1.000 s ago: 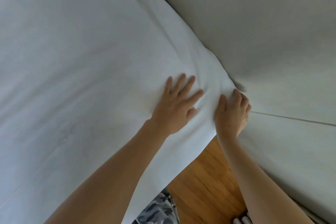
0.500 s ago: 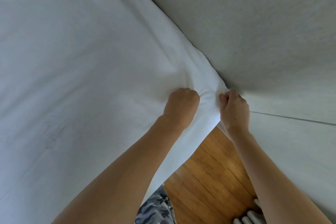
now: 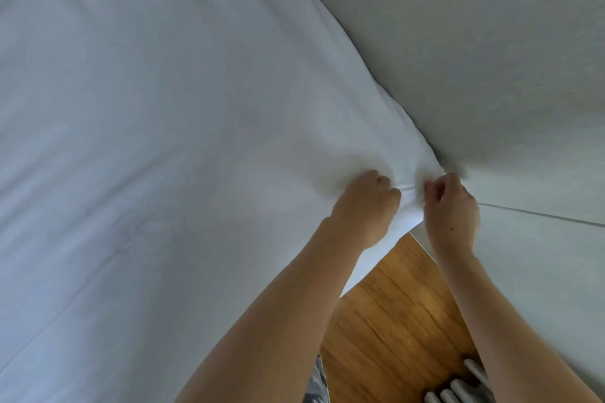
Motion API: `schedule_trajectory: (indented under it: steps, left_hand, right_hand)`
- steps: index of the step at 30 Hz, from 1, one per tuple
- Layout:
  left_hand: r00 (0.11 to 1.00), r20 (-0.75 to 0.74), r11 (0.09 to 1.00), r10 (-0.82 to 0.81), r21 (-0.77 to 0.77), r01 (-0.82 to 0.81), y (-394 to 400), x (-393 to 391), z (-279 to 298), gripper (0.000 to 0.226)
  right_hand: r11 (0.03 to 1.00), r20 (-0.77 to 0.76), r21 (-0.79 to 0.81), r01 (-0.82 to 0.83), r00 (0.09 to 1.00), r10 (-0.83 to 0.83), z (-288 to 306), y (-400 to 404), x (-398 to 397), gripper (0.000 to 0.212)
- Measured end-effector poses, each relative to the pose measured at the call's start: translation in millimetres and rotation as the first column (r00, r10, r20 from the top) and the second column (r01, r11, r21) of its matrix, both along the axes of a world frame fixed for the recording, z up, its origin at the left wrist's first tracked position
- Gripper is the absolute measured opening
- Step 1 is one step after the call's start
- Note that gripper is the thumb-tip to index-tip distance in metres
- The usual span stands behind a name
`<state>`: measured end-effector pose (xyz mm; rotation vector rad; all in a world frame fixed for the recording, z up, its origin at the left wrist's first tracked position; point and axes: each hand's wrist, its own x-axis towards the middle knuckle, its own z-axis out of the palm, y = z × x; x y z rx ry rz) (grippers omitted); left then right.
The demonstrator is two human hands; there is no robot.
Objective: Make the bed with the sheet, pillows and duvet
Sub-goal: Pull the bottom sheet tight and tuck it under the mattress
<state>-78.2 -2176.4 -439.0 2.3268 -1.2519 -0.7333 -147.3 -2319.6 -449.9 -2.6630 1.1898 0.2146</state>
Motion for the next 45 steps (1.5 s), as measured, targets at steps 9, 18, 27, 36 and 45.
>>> schedule_trajectory:
  steps: [9, 18, 27, 36, 45]
  left_hand:
    - [0.697, 0.278, 0.749, 0.662, -0.293, -0.595, 97, 36, -14, 0.036]
    - [0.942, 0.335, 0.996, -0.001, 0.079, -0.027, 59, -70, -43, 0.075]
    - [0.974, 0.198, 0.980, -0.107, -0.146, 0.138, 84, -87, -14, 0.042]
    - [0.976, -0.005, 0.966, -0.217, -0.144, 0.214, 170, -112, -11, 0.054]
    - [0.740, 0.154, 0.738, 0.655, -0.337, -0.584, 382, -36, 10, 0.039]
  right_hand:
    - [0.853, 0.323, -0.078, -0.516, 0.797, 0.511, 1, 98, 88, 0.046]
    - [0.983, 0.019, 0.002, -0.184, 0.983, 0.184, -37, 59, -7, 0.061]
    - [0.995, 0.044, -0.062, -0.073, 0.996, 0.076, -7, 57, -16, 0.064]
    - [0.927, 0.108, 0.060, -0.371, 0.925, 0.364, -14, 130, -9, 0.064]
    - [0.777, 0.336, 0.024, -0.629, 0.737, 0.586, 13, 279, 57, 0.055]
